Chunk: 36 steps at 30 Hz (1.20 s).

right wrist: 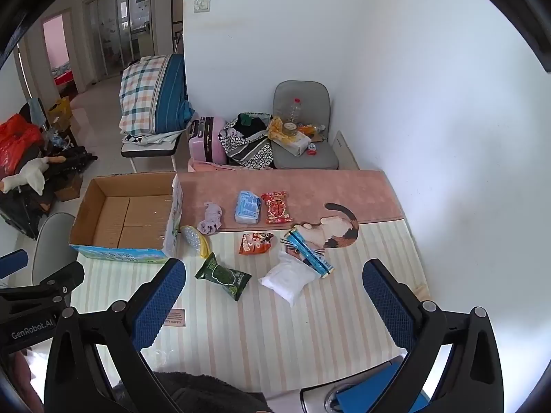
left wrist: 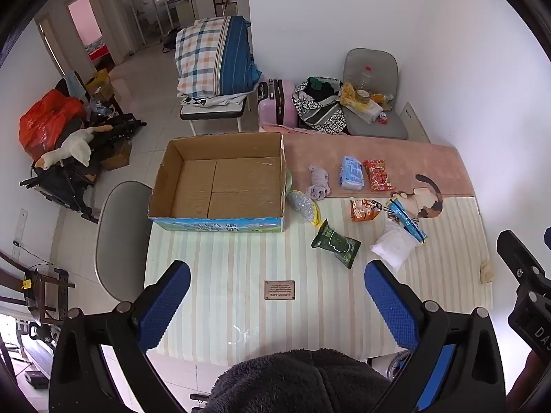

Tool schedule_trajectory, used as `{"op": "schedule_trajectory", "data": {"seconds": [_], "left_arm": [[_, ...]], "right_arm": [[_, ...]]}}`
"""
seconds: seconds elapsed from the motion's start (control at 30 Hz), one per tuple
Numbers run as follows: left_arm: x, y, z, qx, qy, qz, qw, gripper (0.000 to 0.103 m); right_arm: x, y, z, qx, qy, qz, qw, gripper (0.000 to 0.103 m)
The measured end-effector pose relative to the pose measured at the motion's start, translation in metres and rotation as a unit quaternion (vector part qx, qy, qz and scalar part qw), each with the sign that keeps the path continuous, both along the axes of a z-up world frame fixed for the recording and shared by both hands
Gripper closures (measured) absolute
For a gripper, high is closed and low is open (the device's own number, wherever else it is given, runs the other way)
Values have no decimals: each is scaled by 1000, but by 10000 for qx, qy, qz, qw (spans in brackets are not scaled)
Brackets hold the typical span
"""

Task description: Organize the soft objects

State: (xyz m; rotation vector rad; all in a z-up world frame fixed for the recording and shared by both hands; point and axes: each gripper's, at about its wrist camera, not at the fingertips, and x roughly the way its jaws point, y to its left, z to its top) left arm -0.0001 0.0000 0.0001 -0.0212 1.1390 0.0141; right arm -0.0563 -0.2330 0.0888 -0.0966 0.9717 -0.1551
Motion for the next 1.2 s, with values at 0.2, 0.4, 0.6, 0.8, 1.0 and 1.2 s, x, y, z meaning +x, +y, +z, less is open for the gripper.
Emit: {"op": "schedule_trajectory", "data": {"seconds": [0.2,0.4,0.6,0.8,1.0,1.2], "left_arm": [[0,1,0,26,-47,16,10000,0],[0,4,5,7,-61,9,10000,0],[-2,1,7,37,-114,14,9999,0],[-11,0,12,42,-166,-7,9999,0],[-9,-1,13,46,-169,-1,9998,0],[-8,0,19,34,-229,-8,9997,0]], "right_arm": [[-3,-1,0,-35,-34,-26,10000,0],[-10,-6,5,70,-53,26,10000,0],[-10,-2,3,86,-83,39,9999,0],[-17,-2,5,82,-107,47,9999,0],[-18,-2,8,115,-129,72,9998,0],[-18,-4,13,126,-173,75,9997,0]]}}
